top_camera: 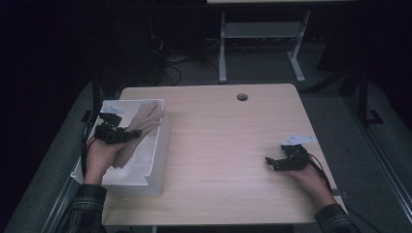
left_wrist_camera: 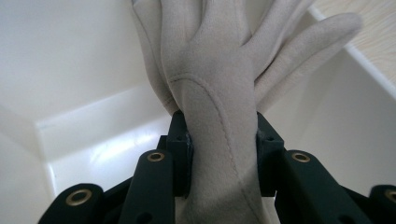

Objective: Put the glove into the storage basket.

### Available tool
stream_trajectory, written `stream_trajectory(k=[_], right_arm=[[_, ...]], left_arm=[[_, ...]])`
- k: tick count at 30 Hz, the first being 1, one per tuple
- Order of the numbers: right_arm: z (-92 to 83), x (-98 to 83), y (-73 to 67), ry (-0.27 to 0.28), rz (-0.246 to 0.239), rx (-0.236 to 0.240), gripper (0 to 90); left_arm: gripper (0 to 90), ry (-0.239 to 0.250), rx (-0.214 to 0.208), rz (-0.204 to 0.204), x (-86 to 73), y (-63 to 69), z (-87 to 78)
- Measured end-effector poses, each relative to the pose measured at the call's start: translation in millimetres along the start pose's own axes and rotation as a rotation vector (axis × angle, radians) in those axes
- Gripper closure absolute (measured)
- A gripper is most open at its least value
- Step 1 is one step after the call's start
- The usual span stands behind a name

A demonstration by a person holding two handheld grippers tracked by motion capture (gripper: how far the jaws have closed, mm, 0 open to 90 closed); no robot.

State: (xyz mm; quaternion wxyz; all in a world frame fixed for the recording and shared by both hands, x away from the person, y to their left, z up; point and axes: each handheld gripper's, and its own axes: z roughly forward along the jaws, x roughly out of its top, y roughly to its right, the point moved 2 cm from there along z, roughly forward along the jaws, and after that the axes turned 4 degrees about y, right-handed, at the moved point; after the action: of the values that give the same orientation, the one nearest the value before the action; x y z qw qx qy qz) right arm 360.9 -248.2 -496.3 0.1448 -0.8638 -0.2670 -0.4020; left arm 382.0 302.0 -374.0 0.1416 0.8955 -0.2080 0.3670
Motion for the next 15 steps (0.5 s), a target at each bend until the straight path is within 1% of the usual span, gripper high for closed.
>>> stream_trajectory(k=[4, 6, 8, 9, 10, 11, 13, 14, 15], right_arm=[[0.1, 0.1, -0.1, 0.0, 0.0, 0.001, 14.5], [0.1, 0.1, -0.1, 0.0, 0.001, 0.001, 14.5], [0.1, 0.1, -0.1, 0.0, 0.001, 0.001, 14.5], [0.2, 0.1, -0.1, 0.0, 0.0, 0.002, 14.5], [0.3, 0.2, -0.2, 0.001, 0.0, 0.003, 14.5], [0.4, 0.2, -0.1, 0.001, -0.001, 0.003, 14.5], [0.3, 0.2, -0.2, 0.001, -0.001, 0.003, 14.5], [0.4, 0.2, -0.1, 0.001, -0.001, 0.003, 14.5], [0.3, 0.2, 0.0, 0.001, -0.001, 0.004, 14.5]], left_arm=[[66.3, -0.019, 0.01, -0.02, -13.8, -7.4, 8.2], [66.4, -0.025, 0.013, -0.023, -16.5, -8.1, 10.4], [66.3, -0.045, 0.014, -0.015, -21.7, -9.7, 15.1], [66.2, -0.053, 0.014, -0.019, -24.3, -9.8, 17.5], [66.0, -0.062, 0.014, -0.023, -28.2, -10.4, 22.0], [65.8, -0.062, 0.014, -0.023, -28.2, -10.4, 22.0], [65.6, -0.076, 0.011, -0.034, -32.5, -10.7, 27.3], [65.3, -0.084, 0.009, -0.033, -34.0, -10.8, 29.4], [64.2, -0.1, -0.001, -0.042, -37.7, -11.1, 33.6]])
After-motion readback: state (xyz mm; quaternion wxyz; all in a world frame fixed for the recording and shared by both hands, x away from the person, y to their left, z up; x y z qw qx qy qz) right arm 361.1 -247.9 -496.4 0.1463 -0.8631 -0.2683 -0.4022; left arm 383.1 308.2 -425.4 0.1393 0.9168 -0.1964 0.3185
